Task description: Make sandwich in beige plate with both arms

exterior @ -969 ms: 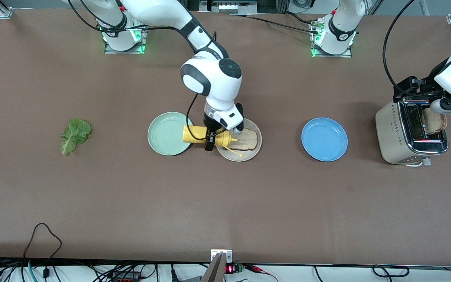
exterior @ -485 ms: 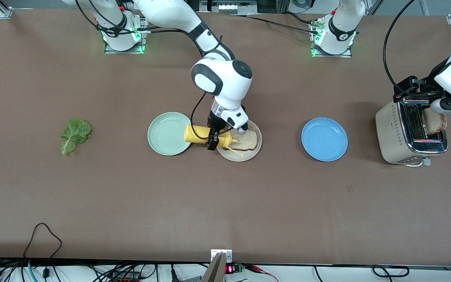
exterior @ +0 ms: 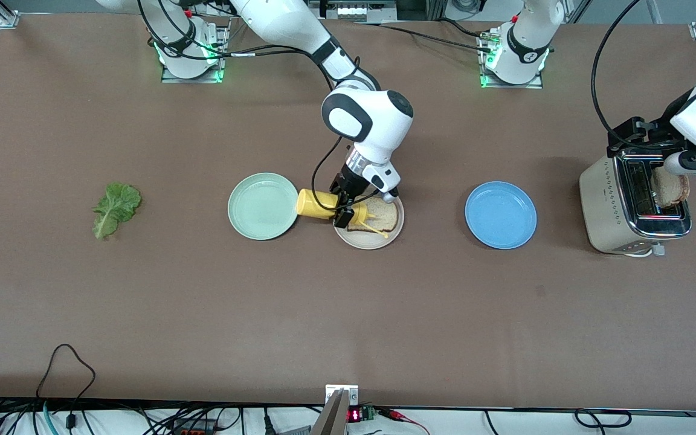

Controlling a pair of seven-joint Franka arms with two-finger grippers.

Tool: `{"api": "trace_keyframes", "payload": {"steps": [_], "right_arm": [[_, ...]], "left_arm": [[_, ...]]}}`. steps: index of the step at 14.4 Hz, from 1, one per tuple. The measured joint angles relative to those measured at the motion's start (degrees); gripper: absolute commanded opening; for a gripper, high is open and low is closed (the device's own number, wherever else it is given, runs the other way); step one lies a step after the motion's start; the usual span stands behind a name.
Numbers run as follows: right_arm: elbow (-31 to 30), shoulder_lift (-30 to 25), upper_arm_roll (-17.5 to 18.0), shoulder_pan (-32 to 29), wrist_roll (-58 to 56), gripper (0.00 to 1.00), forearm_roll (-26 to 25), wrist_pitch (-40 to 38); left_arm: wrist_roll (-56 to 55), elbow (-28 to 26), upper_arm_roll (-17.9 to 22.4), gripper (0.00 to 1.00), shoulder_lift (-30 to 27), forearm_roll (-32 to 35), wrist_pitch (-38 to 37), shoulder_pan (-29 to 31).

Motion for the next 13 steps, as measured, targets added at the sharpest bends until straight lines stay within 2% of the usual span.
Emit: {"api": "trace_keyframes", "payload": {"steps": [8,13], "right_arm": [[0.66,0.14,-0.89,-0.22,0.32,0.4,0.14,-0.1],[2.04,-1.54,-1.58,-4.55,-0.05,0.4,6.97,-0.17]], "left_arm": [[0.0,0.0,0.0,1.0,0.0,0.0,-0.03,0.02],[0.0,0.0,0.01,1.0,0.0,0.0,-0.06,0.05]]}}
